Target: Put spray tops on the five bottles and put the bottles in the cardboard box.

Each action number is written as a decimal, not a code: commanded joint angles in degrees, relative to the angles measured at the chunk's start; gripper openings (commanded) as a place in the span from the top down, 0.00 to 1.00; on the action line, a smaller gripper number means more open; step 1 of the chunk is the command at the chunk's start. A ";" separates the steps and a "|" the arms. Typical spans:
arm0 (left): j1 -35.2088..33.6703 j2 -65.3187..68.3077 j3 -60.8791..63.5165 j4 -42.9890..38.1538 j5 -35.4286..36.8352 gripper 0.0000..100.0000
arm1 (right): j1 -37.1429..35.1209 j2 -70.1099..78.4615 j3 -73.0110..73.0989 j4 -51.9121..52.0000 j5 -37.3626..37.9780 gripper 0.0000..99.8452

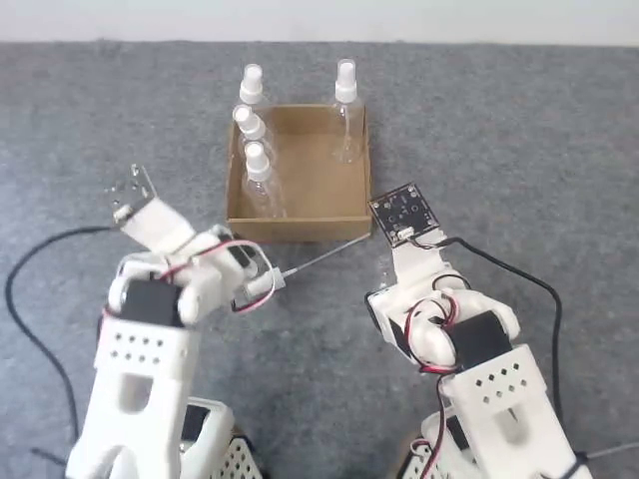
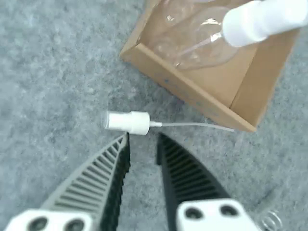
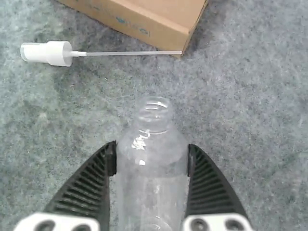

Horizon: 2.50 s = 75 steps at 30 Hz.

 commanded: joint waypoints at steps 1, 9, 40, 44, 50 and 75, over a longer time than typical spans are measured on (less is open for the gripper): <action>0.09 7.47 -6.20 1.58 1.41 0.94 | 0.75 -1.54 -0.70 -1.10 -0.09 0.97; -0.18 17.49 -6.20 -0.35 3.69 0.79 | 0.92 -1.54 -0.70 -1.10 -0.09 0.97; 4.75 33.58 -1.45 -17.49 8.62 0.74 | 0.84 -1.54 -0.70 -0.84 0.00 0.97; 4.75 33.58 1.01 -20.48 8.62 0.74 | 0.75 -1.54 -0.70 -0.75 0.00 0.97; 4.75 33.58 5.14 -23.82 8.62 0.74 | 0.75 -1.54 -0.70 -0.75 0.00 0.97; 5.80 33.58 6.55 -20.66 5.36 0.74 | 0.75 -1.54 -0.62 -0.75 0.00 0.97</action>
